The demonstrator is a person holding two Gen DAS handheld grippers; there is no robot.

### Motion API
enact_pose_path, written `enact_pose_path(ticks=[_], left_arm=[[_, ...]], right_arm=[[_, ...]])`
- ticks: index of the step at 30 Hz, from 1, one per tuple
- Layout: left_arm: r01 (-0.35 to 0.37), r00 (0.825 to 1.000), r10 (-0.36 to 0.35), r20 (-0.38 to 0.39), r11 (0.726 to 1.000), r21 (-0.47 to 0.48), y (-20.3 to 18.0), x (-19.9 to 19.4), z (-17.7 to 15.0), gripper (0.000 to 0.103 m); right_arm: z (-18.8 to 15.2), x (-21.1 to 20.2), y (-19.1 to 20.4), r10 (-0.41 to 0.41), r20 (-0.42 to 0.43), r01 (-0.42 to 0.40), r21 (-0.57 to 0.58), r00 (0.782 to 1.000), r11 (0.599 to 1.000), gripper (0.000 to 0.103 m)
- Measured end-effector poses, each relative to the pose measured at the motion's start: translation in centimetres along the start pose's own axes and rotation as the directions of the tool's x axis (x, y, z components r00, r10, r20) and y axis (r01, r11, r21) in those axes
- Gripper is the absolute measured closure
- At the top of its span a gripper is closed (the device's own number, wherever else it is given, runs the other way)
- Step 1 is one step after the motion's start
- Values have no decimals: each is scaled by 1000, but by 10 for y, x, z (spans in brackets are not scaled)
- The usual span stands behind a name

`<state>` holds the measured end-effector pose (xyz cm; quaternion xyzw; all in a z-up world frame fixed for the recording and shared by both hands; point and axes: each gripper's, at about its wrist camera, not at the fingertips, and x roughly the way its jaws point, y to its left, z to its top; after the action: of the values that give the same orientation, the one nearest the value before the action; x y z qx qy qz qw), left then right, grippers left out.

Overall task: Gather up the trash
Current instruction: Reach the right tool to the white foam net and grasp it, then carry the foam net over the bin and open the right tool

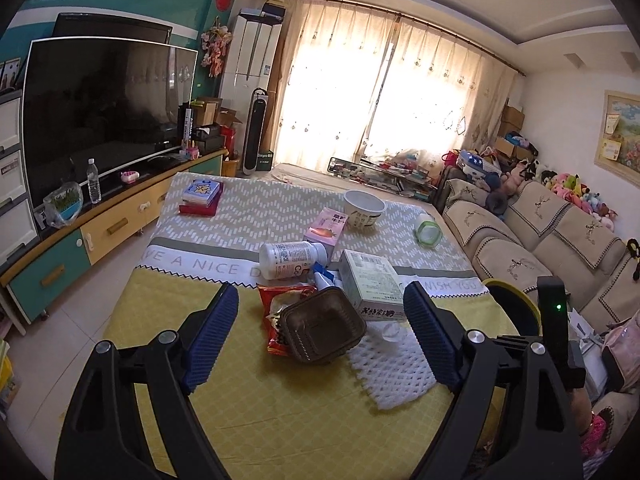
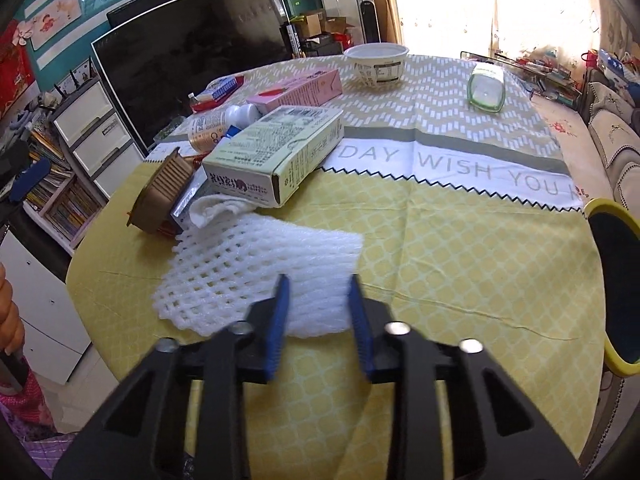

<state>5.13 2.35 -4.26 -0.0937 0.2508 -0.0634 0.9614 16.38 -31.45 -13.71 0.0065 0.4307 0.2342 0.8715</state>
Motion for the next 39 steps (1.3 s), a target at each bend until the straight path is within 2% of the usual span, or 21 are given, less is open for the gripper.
enact_pose_path(ticks=[17, 24, 27, 30, 33, 36, 39], left_arm=[[16, 1000, -15, -14, 1000, 13, -7, 8, -5, 19], [18, 1000, -18, -18, 1000, 16, -9, 9, -6, 19], [20, 1000, -20, -20, 1000, 16, -9, 10, -6, 19], [21, 999, -21, -24, 1000, 20, -10, 11, -7, 19], [22, 999, -21, -29, 999, 25, -12, 13, -8, 19], [25, 999, -24, -36, 999, 26, -13, 15, -8, 19], [25, 999, -24, -47, 999, 32, -16, 20, -9, 19]], right_arm=[[4, -73, -10, -1, 164, -3, 20, 987, 1000, 94], [4, -106, -18, -29, 227, 24, 28, 973, 999, 94], [5, -119, -29, -66, 257, 55, 52, 964, 997, 94], [6, -133, -53, -140, 289, 111, 113, 947, 987, 94], [4, -145, -89, -253, 304, 194, 211, 919, 958, 94], [-1, -155, -127, -385, 292, 293, 313, 876, 904, 94], [-8, -155, -164, -500, 243, 388, 389, 831, 835, 94]])
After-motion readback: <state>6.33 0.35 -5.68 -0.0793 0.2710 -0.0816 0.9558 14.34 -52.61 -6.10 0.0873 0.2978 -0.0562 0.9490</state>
